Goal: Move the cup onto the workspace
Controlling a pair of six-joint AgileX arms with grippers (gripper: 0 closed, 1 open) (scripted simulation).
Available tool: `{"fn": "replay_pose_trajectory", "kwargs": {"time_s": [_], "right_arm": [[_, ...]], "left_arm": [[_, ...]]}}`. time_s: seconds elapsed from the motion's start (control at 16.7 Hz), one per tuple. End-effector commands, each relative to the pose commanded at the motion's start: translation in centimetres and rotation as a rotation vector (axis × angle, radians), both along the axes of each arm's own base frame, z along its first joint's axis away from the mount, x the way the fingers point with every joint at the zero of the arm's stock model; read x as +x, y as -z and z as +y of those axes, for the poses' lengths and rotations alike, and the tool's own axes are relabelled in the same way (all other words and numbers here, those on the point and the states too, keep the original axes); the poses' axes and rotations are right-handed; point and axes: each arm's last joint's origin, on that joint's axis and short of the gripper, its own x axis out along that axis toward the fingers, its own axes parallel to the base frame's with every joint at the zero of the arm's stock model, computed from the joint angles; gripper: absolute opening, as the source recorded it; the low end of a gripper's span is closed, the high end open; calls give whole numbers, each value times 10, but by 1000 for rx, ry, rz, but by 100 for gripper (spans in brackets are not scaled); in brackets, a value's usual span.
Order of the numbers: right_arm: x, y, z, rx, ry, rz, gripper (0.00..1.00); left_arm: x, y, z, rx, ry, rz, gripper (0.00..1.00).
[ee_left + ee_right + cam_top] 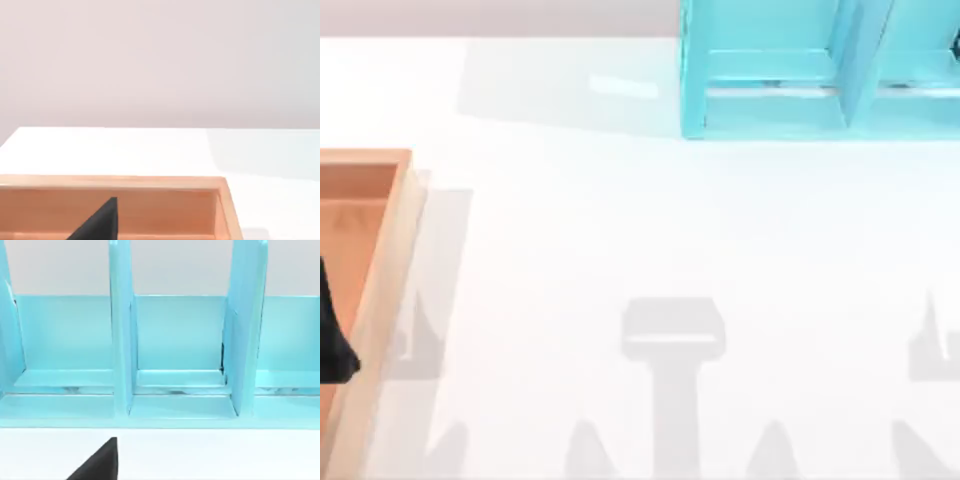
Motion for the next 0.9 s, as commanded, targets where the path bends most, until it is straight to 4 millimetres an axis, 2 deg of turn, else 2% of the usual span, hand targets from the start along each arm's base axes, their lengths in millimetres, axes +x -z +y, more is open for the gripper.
{"fn": "replay_pose_trajectory", "kwargs": {"time_s": [0.24, 0.42, 0.66, 0.9], "right_arm": [[0, 0, 0, 0, 0, 0, 100], [0, 0, 0, 0, 0, 0, 100], [0, 0, 0, 0, 0, 0, 100], [0, 0, 0, 0, 0, 0, 100]], "left_arm": [[0, -5, 1, 8, -9, 33, 100], [3, -26, 4, 33, -33, 158, 100], [22, -60, 11, 68, -61, 477, 100], [65, -80, 25, 77, -62, 904, 100]]}}
